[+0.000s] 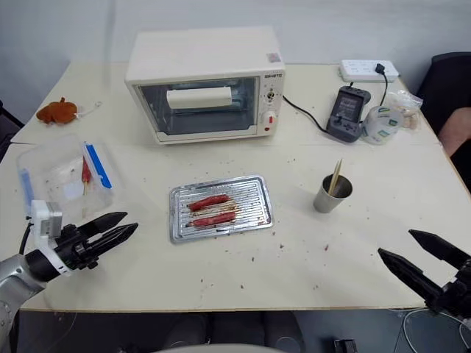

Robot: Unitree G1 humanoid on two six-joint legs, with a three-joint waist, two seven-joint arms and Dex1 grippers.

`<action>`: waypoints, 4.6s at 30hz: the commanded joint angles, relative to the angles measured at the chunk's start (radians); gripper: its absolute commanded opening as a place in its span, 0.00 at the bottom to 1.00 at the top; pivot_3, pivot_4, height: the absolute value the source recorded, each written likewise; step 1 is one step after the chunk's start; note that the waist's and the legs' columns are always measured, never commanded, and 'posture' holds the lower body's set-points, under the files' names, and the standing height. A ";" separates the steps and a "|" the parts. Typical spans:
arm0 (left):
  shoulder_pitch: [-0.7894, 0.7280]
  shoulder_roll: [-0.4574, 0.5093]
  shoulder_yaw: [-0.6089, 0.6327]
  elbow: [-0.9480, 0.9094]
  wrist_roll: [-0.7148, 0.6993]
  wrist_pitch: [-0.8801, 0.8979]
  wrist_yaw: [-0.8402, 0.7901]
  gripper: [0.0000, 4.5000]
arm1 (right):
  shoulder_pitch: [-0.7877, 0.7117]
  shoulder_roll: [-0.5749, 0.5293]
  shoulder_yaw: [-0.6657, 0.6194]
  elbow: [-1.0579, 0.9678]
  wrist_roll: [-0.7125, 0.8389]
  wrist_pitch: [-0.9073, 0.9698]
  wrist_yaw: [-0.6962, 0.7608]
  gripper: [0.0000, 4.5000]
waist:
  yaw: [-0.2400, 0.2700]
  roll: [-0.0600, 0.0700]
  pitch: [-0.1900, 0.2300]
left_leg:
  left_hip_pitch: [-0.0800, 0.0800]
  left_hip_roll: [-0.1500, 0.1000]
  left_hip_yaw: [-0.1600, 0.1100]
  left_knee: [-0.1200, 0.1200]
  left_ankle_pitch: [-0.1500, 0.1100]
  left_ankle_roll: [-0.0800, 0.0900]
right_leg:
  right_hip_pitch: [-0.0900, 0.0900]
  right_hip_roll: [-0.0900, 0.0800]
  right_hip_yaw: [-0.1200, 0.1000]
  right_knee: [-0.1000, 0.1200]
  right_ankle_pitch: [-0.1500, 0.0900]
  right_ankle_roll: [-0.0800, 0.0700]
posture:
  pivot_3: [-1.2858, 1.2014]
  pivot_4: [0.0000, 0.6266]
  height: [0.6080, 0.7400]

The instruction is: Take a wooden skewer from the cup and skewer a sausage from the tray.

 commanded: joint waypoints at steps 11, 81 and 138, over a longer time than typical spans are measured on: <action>0.039 -0.005 0.061 -0.014 0.021 -0.003 0.006 0.70 | 0.002 -0.078 0.126 0.076 -0.026 -0.153 -0.062 1.00 | 0.014 -0.006 -0.003 | 0.007 -0.003 0.020 0.004 -0.010 0.007 | -0.027 -0.002 0.007 0.048 -0.020 0.010 | 0.52 0.24 1.00; -0.924 -0.219 -0.560 0.174 0.022 0.151 -0.202 1.00 | -0.671 -0.097 0.679 0.267 -0.141 -0.084 -0.774 0.59 | 0.024 -0.016 -0.004 | 0.004 -0.009 0.036 0.019 -0.014 0.016 | -0.036 0.003 0.039 0.051 -0.009 0.026 | 0.52 0.24 1.00; -0.952 -0.246 -0.558 0.188 0.076 0.106 -0.211 1.00 | -0.710 -0.082 0.665 0.300 -0.218 -0.093 -0.673 0.59 | 0.024 -0.016 -0.004 | 0.004 -0.009 0.036 0.020 -0.014 0.017 | -0.037 0.004 0.041 0.054 -0.009 0.026 | 0.52 0.24 1.00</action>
